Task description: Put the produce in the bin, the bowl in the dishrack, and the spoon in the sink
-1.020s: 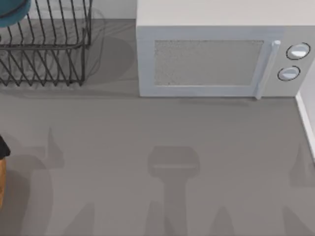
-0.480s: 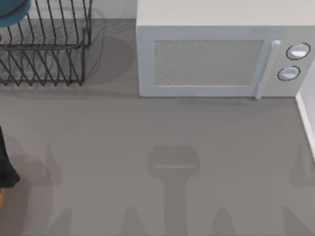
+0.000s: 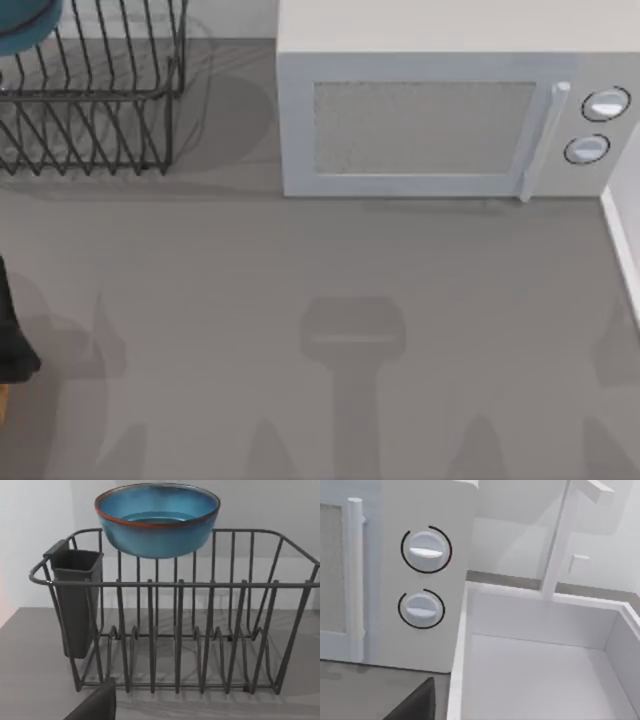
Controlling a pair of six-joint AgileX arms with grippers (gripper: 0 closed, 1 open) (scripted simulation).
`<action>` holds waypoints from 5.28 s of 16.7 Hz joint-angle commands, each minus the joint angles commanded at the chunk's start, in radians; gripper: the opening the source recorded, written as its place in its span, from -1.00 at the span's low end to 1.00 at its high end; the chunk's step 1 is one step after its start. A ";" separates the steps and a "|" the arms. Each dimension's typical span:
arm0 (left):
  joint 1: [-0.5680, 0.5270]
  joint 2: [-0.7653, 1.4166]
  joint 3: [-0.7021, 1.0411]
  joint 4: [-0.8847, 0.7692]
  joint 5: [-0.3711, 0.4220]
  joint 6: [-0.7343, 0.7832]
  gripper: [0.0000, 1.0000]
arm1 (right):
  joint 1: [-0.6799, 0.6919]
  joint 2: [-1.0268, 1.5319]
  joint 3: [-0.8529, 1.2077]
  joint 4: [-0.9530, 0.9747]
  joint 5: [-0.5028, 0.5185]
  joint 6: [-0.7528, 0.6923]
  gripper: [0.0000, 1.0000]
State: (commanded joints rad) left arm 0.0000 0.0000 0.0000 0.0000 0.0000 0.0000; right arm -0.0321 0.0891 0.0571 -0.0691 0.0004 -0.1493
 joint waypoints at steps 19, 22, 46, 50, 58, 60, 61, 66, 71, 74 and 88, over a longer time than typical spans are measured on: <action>0.000 0.000 0.000 0.000 0.000 0.000 1.00 | -0.356 0.998 0.629 -0.773 0.003 -1.871 1.00; 0.000 0.000 0.000 0.000 0.000 0.000 1.00 | -0.403 1.126 0.712 -0.875 0.003 -2.124 1.00; 0.000 0.000 0.000 0.000 0.000 0.000 1.00 | -0.453 1.490 0.566 -0.539 0.003 -2.404 1.00; 0.000 0.000 0.000 0.000 0.000 0.000 1.00 | -0.454 1.505 0.550 -0.510 0.003 -2.404 1.00; 0.000 0.000 0.000 0.000 0.000 0.000 1.00 | -0.454 1.505 0.550 -0.510 0.003 -2.404 0.10; 0.000 0.000 0.000 0.000 0.000 0.000 1.00 | -0.454 1.505 0.550 -0.510 0.003 -2.404 -0.21; 0.000 0.000 0.000 0.000 0.000 0.000 1.00 | -0.454 1.505 0.550 -0.510 0.003 -2.404 -0.36; 0.000 0.000 0.000 0.000 0.000 0.000 1.00 | -0.454 1.505 0.550 -0.510 0.003 -2.404 -1.00; 0.000 0.000 0.000 0.000 0.000 0.000 1.00 | -0.454 1.505 0.550 -0.510 0.003 -2.404 -1.00; 0.000 0.000 0.000 0.000 0.000 0.000 1.00 | -0.443 1.427 0.584 -0.588 0.026 -2.378 -1.00; 0.000 0.000 0.000 0.000 0.000 0.000 1.00 | -0.447 1.252 0.871 -1.050 0.027 -2.385 -1.00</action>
State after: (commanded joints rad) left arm 0.0000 0.0000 0.0000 0.0000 0.0000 0.0000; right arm -0.4794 1.3414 0.9282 -1.1191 0.0270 -2.5342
